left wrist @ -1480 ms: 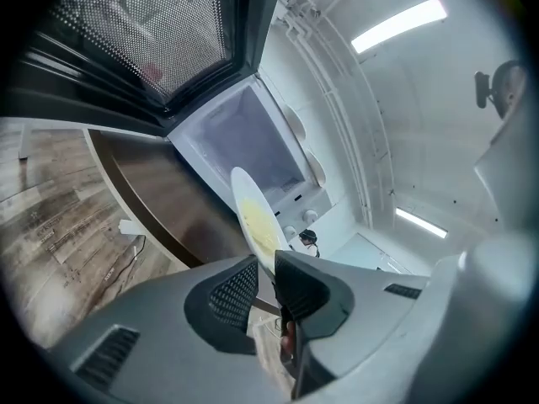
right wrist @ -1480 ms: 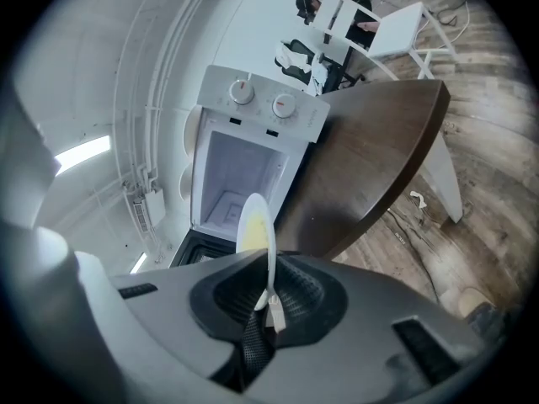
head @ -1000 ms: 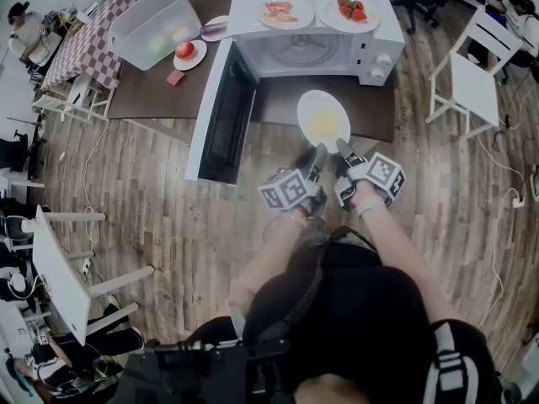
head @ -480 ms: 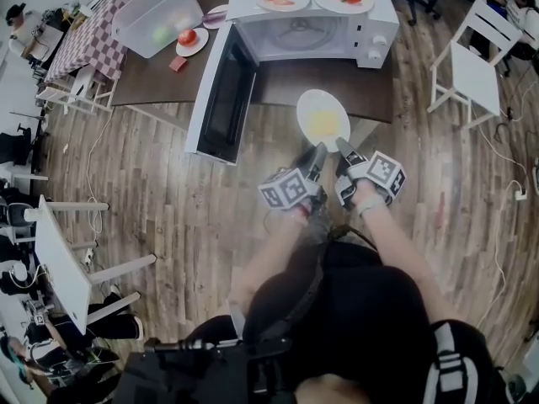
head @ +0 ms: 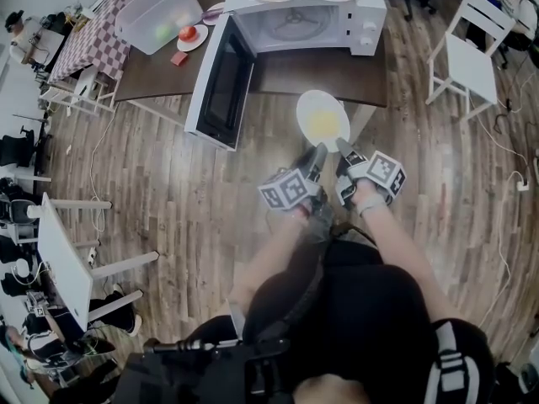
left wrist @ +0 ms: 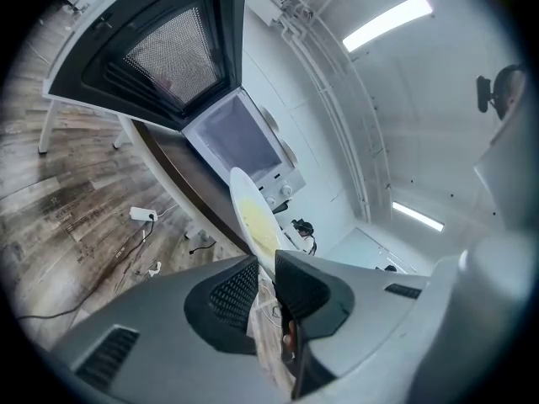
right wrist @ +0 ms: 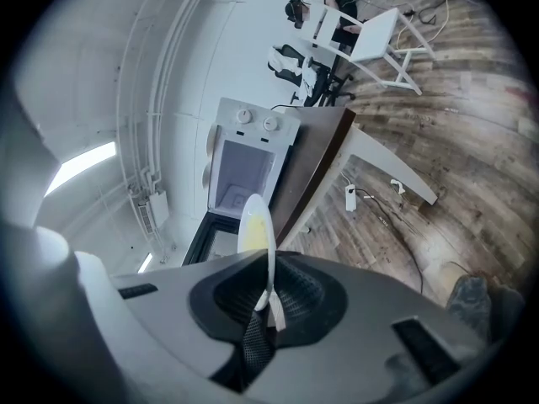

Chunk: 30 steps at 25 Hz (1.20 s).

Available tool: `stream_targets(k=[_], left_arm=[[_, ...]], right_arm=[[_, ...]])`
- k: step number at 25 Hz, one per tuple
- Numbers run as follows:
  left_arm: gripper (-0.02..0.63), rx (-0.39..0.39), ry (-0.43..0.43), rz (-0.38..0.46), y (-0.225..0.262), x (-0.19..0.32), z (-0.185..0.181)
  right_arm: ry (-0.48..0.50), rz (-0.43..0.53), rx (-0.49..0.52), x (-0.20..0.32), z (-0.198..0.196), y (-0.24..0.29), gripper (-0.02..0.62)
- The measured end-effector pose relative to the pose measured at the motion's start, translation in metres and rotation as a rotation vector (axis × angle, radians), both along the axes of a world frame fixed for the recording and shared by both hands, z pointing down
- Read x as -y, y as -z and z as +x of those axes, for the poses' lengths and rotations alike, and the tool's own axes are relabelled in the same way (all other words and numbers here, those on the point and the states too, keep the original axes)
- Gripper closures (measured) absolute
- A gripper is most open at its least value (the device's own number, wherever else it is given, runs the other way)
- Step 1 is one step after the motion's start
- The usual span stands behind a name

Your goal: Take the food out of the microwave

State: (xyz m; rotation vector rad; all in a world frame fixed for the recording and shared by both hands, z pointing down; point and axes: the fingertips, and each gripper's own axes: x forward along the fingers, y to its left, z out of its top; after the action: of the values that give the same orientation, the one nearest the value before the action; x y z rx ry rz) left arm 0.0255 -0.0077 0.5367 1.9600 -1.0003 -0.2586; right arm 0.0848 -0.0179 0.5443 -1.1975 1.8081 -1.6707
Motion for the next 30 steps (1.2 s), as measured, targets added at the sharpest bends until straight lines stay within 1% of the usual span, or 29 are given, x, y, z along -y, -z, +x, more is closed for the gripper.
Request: stream_targets(k=[9,16,23,30], left_arm=[[0.541,-0.009,-0.009,0.007,0.003,-0.028,0.008],[0.541,0.017,-0.009,0.002,-0.002,-0.049,0.008],[0.541,0.013,0.0,-0.001,-0.005,-0.068,0.01],[0.541,0.009,0.0,0.005,-0.002,-0.08,0.011]], right_arm=[[0.0,0.001,-0.002,-0.028,0.007,0.001,0.575],[0.0,-0.001,0.002,-0.049,0.009,0.0,0.575],[0.004,-0.007,-0.006,-0.067,0.011,-0.002,0.577],[0.001,-0.025,0.015,-0.08,0.011,-0.005,0.577]])
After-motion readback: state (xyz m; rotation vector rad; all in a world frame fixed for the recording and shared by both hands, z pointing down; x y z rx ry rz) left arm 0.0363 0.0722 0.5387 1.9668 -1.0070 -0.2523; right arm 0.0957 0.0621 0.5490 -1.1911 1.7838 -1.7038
